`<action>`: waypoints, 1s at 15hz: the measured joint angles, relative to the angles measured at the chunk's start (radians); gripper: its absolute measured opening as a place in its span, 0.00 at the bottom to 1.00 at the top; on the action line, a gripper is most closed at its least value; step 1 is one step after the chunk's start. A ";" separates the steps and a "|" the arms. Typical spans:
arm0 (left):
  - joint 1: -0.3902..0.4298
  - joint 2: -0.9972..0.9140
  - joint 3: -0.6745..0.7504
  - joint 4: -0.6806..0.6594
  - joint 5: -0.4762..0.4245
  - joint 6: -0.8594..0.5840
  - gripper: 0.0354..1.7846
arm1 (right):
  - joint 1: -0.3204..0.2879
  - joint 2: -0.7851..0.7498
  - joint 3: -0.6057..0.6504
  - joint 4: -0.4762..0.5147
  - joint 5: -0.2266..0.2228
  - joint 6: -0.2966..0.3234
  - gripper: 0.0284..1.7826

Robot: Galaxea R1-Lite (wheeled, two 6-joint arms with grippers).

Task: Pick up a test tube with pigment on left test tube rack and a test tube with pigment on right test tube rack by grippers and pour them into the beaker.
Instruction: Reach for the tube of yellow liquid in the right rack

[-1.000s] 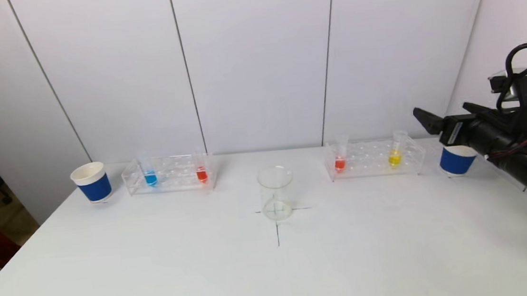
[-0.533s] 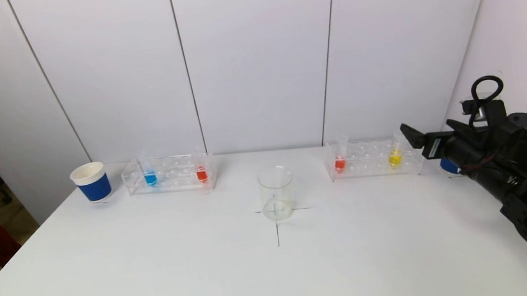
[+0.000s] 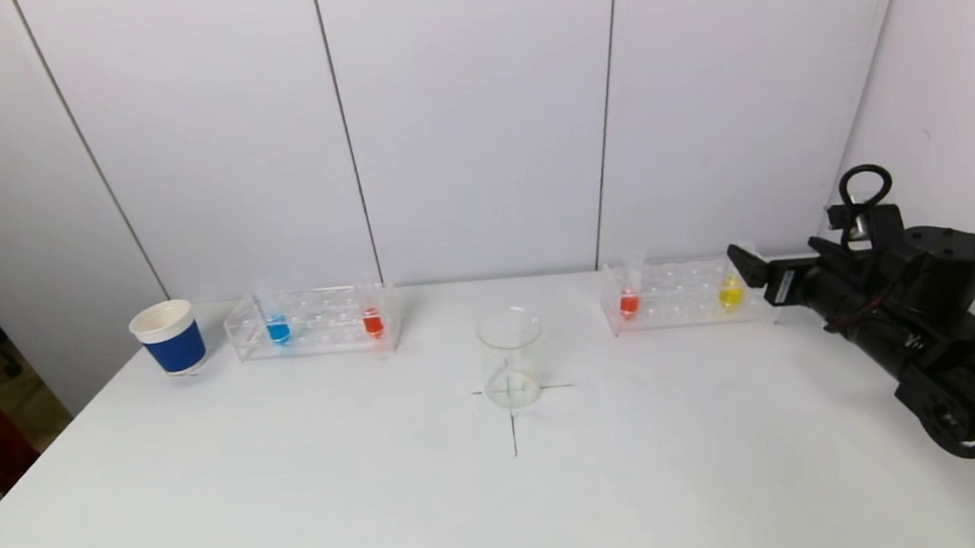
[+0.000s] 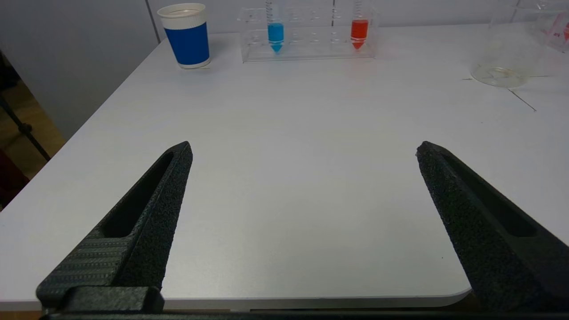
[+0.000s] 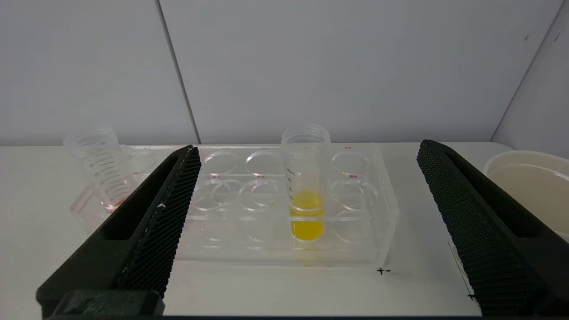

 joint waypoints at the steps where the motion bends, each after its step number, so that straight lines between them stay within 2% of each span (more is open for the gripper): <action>1: 0.000 0.000 0.000 0.000 0.000 0.000 0.99 | 0.000 0.008 -0.004 0.000 0.000 0.000 0.99; 15: 0.000 0.000 0.000 0.000 0.000 0.000 0.99 | -0.001 0.136 -0.114 -0.033 -0.010 0.000 0.99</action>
